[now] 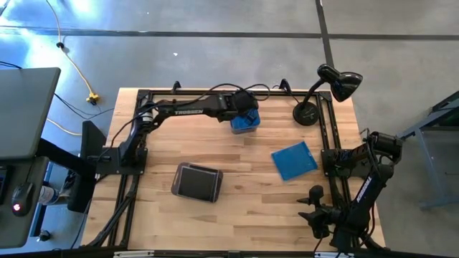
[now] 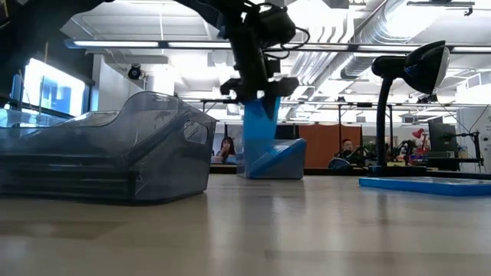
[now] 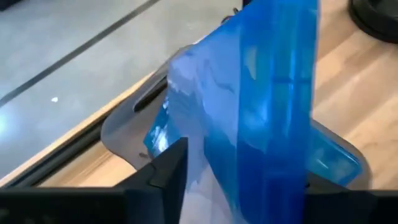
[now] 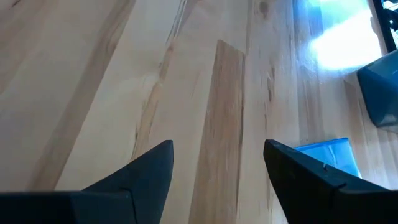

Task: Pick & place jewel cases by type
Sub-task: Put the top left blue CD case into the top black bin

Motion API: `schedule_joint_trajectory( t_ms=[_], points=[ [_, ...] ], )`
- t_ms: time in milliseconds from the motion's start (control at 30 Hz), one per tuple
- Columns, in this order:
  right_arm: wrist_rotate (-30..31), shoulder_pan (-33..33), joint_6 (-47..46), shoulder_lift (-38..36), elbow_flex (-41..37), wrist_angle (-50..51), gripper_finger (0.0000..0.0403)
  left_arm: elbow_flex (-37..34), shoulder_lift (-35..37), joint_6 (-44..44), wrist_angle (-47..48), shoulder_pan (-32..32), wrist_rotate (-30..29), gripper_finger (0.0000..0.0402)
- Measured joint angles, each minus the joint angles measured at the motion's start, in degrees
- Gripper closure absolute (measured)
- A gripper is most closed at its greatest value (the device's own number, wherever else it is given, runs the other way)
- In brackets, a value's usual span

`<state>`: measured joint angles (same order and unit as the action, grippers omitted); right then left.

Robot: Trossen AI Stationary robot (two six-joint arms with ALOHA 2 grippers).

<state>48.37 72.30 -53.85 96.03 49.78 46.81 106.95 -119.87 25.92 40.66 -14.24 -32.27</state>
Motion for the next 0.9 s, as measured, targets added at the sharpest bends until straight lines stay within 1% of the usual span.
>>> schedule_joint_trajectory(
  t_ms=[133, 300, 433, 533, 633, 767, 900],
  points=[
    [0.2, -0.2, 0.1, 0.0, 0.0, 0.4, 0.0156, 0.0, 1.9, -0.2, -1.3, 0.1, -0.1, 0.0234],
    [1.3, -0.4, 0.3, 0.0, 0.0, 0.5, 0.0156, 0.0, 4.5, -0.2, -1.7, 0.2, -1.5, 0.0232],
    [1.2, -1.1, 0.3, 0.0, 0.0, 1.0, 0.0156, 0.0, 6.7, -0.2, -5.0, 1.3, 0.6, 0.0232],
    [1.2, -2.2, 0.3, 0.0, 0.0, 2.0, 0.0156, 0.0, 7.9, -0.4, -9.4, 3.1, 4.5, 0.0231],
    [1.2, -3.7, 0.3, 0.0, 0.0, 2.7, 0.0156, 0.0, 8.4, -2.7, -15.1, 5.4, 7.8, 0.0231],
    [0.6, -5.5, 0.3, 0.0, 0.0, 3.4, 0.0156, 0.0, 8.6, -5.2, -19.9, 9.2, 8.9, 0.0231],
    [-2.6, -6.6, -0.1, 0.0, 0.0, 7.9, 0.0156, 0.1, 7.8, -6.2, -19.9, 13.4, 8.9, 0.0231]
  ],
)
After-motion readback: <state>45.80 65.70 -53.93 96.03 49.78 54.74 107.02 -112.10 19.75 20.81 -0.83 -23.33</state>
